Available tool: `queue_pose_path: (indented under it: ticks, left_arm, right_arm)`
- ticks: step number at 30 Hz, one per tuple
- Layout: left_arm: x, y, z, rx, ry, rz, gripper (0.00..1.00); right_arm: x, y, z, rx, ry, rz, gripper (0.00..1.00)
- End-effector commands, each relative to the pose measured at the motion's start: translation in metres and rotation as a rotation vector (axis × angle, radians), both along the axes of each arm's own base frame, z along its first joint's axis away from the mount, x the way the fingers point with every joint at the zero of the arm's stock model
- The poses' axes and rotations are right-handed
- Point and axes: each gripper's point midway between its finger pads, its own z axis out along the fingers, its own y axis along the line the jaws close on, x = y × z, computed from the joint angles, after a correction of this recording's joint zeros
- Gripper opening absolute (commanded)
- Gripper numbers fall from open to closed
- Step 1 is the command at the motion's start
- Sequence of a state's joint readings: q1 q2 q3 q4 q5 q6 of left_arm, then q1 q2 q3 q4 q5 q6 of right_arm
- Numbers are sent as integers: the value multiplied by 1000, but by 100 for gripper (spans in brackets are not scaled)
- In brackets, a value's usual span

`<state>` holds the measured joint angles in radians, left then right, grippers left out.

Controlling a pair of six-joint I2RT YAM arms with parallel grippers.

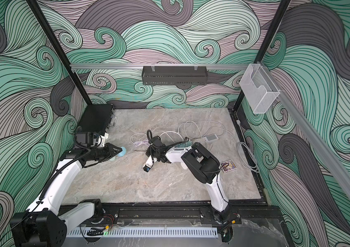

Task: Charge the bluetooth headset
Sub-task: Pick up the charging cable from the center of the board.

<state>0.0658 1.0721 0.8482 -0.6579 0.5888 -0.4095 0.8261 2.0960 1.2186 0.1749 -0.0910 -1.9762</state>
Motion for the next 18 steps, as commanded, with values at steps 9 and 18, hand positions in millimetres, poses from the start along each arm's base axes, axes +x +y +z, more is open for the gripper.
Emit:
queue_pose_path:
  ticks: [9,18]
  left_arm:
    - [5,0,9,-7,-36,-17,0]
    - [12,-14,34,-97,-134,-63,0]
  right_arm:
    - [-12,10,22,69,37,-43,0]
    - [-80,-1,89,212,478,-251,0]
